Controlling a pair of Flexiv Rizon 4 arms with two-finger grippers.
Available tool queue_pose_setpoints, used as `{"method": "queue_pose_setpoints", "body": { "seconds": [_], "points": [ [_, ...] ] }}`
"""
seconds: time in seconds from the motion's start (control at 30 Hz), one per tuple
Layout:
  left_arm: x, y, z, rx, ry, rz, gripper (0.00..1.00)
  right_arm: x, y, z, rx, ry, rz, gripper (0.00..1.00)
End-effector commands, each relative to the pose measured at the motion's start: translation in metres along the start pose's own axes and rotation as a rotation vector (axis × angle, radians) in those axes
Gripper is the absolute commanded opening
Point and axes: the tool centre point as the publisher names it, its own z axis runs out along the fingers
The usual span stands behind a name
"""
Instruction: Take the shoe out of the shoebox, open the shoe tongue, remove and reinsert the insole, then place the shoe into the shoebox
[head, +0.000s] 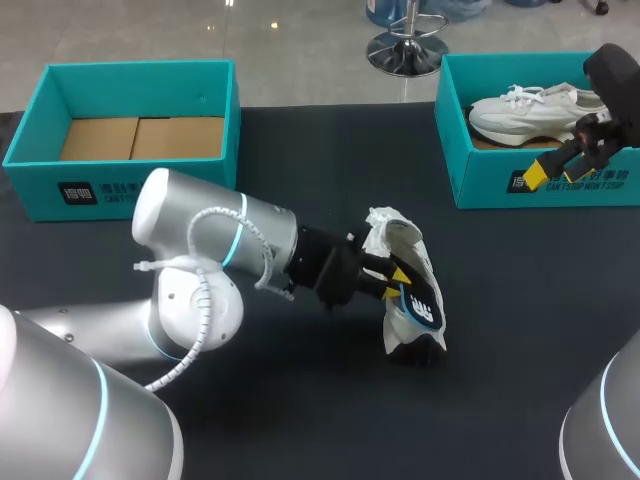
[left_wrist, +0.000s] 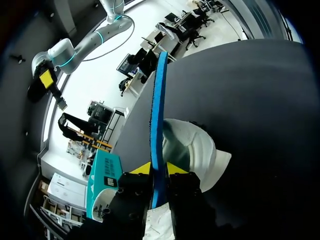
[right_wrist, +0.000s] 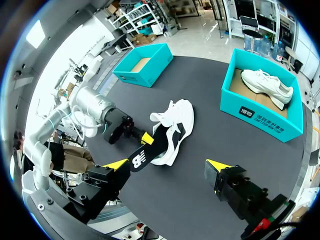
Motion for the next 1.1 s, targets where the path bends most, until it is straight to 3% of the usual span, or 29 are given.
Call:
{"method": "queue_pose_setpoints", "body": {
  "seconds": [0.03, 0.43, 0.9, 1.1],
  "points": [
    [0.0, -0.004, -0.005, 0.009, 0.003, 0.005, 0.1, 0.0, 0.001, 0.001, 0.003, -0.001, 0.001, 1.0],
    [-0.001, -0.02, 0.002, 0.049, 0.016, 0.027, 0.02, 0.0, 0.001, 0.001, 0.003, -0.001, 0.001, 1.0],
    [0.001, 0.017, 0.002, -0.012, 0.017, 0.054, 0.0, 0.0, 0.001, 0.001, 0.003, -0.001, 0.001, 1.0],
    [-0.001, 0.009, -0.001, -0.015, 0.012, 0.053, 0.02, 0.0, 0.001, 0.001, 0.003, -0.001, 0.001, 1.0]
  ]
}}
